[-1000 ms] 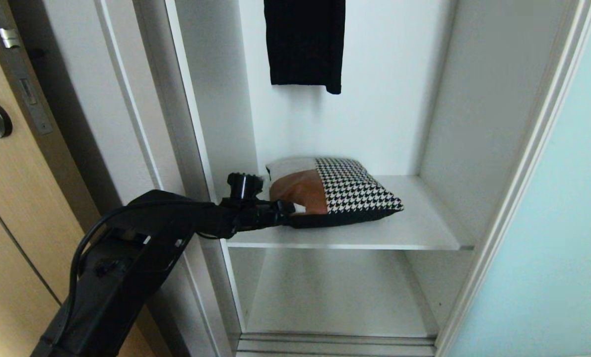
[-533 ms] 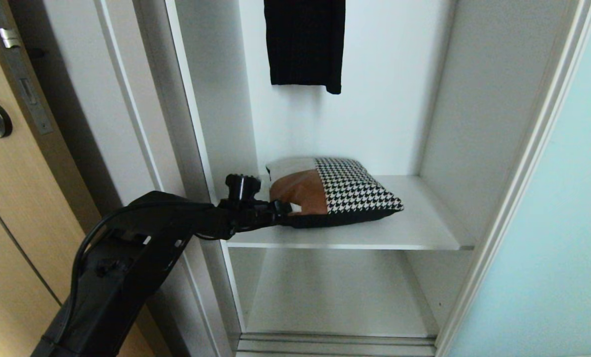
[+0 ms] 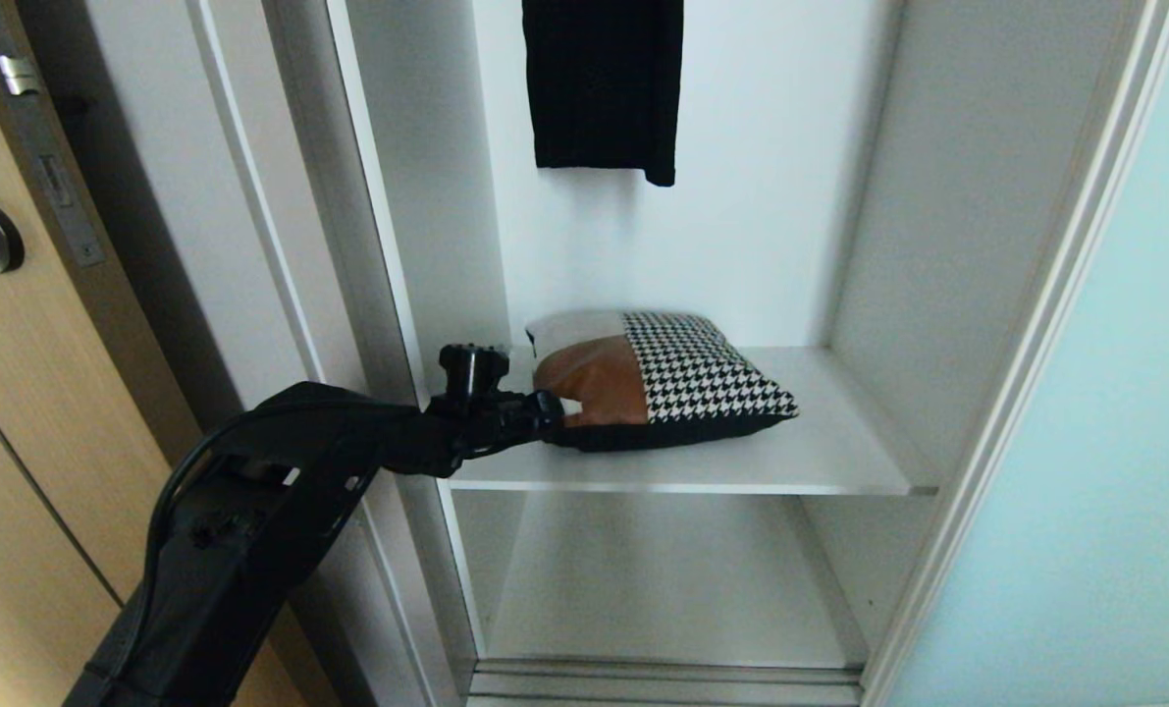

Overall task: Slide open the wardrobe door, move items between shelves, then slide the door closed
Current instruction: Place the pillow on the lower shelf

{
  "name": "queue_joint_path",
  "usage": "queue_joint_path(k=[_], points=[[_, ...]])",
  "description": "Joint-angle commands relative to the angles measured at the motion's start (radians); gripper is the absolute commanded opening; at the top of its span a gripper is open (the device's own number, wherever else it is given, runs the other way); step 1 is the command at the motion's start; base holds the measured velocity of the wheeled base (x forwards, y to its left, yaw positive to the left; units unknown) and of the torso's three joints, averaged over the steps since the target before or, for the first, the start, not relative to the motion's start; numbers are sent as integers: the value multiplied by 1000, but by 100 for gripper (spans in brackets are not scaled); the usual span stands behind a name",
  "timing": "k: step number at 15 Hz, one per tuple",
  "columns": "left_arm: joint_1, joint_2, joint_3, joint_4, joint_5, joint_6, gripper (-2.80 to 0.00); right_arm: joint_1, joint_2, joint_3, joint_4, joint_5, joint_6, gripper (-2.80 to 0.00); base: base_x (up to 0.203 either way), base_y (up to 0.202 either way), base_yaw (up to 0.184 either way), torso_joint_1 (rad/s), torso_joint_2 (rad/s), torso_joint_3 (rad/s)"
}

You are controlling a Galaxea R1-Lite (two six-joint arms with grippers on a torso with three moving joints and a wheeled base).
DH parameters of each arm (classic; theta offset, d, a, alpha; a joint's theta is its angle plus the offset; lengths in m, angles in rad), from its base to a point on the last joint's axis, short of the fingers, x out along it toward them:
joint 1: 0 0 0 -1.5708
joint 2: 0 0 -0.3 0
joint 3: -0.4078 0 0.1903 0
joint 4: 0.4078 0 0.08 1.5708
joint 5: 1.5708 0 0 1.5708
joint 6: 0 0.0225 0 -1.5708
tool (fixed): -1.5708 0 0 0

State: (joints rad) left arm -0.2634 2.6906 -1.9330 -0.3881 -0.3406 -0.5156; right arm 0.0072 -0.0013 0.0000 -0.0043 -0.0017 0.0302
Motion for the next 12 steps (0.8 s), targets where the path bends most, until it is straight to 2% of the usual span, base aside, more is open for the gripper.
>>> queue_joint_path(k=[1, 7, 10, 12], points=[[-4, 7, 0, -1, -4, 2, -280, 0, -2, 0, 0, 0, 0, -280, 0, 0, 0, 0, 0, 0], [-17, 20, 0, 16, -12, 39, -280, 0, -2, 1, 0, 0, 0, -280, 0, 0, 0, 0, 0, 0], [-19, -29, 5, 126, -28, 31, -280, 0, -2, 0, 0, 0, 0, -280, 0, 0, 0, 0, 0, 0], [-19, -84, 54, 194, -82, 36, -280, 0, -2, 0, 0, 0, 0, -280, 0, 0, 0, 0, 0, 0]])
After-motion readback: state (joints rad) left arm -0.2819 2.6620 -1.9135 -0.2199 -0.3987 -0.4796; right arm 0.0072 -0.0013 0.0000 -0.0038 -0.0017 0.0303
